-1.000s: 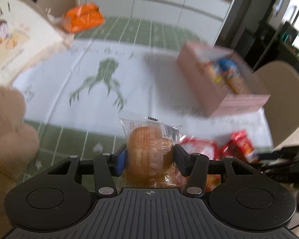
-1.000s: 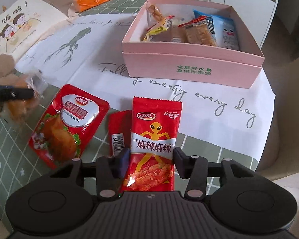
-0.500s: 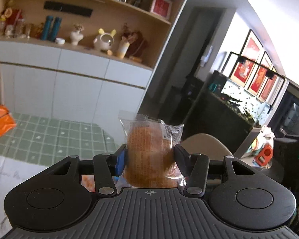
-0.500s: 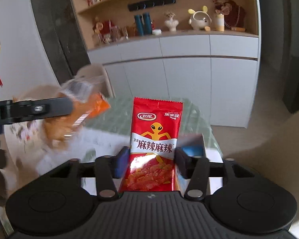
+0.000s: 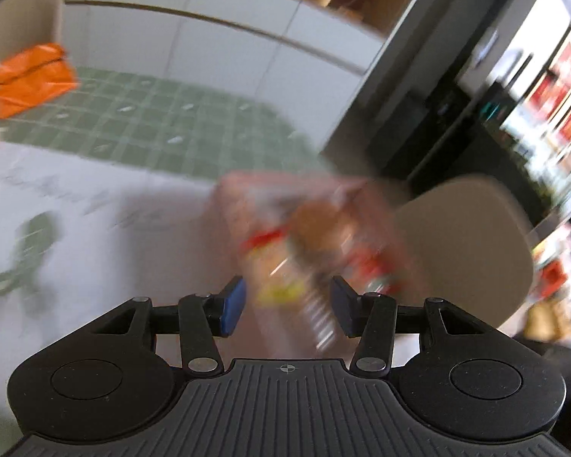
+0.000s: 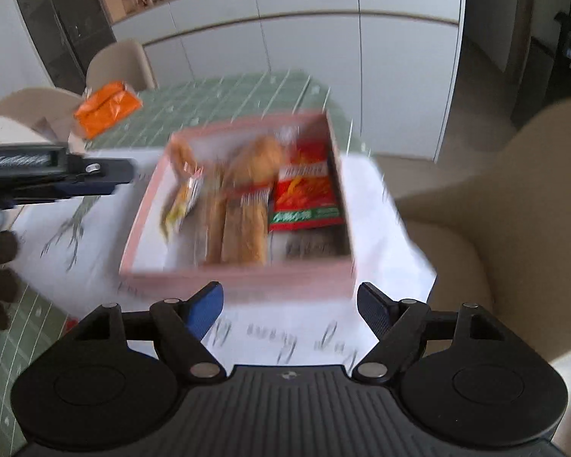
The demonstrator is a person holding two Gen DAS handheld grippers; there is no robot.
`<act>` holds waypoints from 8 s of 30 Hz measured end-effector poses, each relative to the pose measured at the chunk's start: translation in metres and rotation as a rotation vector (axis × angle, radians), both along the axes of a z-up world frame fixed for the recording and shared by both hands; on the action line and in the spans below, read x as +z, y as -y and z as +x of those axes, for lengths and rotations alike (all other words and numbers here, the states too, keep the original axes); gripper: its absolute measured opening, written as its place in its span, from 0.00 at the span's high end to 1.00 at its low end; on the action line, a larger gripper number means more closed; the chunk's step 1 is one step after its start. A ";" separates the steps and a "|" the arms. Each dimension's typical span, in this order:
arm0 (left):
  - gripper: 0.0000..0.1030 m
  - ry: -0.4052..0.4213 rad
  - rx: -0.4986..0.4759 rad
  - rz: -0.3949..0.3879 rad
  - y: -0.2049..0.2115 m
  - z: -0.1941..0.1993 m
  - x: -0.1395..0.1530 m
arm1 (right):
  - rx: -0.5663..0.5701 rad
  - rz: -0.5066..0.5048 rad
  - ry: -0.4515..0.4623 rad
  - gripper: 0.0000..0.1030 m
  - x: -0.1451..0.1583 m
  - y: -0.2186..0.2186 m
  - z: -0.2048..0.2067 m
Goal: Organize snacks
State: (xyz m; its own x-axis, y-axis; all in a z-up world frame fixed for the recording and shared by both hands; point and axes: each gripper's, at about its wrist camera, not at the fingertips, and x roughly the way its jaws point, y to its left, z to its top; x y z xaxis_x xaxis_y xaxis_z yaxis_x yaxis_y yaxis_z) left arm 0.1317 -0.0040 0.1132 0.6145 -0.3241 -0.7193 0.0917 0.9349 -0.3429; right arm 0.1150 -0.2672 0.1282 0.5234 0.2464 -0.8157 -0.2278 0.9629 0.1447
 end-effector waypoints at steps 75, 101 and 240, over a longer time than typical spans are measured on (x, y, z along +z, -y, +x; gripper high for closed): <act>0.40 -0.180 -0.102 0.143 0.029 -0.244 -0.068 | 0.146 0.089 -0.272 0.24 -0.052 -0.135 -0.058; 0.39 -0.154 0.137 0.011 -0.032 -0.204 -0.069 | 0.216 -0.128 -0.141 0.29 -0.054 -0.116 -0.078; 0.37 0.256 0.026 0.321 -0.018 -0.153 -0.100 | -0.190 -0.124 0.298 0.00 -0.108 -0.121 -0.115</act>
